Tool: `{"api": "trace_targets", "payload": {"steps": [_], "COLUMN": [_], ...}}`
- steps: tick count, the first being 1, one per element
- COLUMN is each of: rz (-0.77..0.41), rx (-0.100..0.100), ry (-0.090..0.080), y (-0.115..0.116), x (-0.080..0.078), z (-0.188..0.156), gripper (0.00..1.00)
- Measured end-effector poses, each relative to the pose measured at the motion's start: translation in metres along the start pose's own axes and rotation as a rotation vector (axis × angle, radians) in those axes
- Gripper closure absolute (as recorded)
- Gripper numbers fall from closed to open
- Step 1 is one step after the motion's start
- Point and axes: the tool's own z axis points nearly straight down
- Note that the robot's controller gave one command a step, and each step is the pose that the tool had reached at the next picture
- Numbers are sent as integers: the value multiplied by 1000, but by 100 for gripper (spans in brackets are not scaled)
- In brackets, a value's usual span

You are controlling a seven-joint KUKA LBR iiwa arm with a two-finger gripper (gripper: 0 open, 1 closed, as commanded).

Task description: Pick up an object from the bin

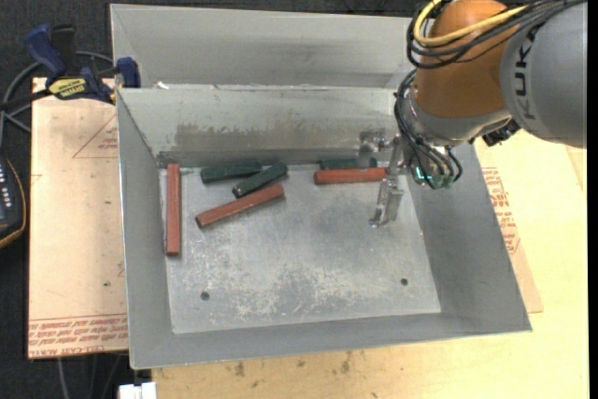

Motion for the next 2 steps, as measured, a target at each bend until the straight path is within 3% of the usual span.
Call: {"api": "trace_targets", "payload": {"steps": [1,2], "rz": [175,423], "rx": [-1,0], "ry": [-10,-4], "y": [12,-26], "x": [-30,-46], "z": [5,71], "gripper": [0,0]}}
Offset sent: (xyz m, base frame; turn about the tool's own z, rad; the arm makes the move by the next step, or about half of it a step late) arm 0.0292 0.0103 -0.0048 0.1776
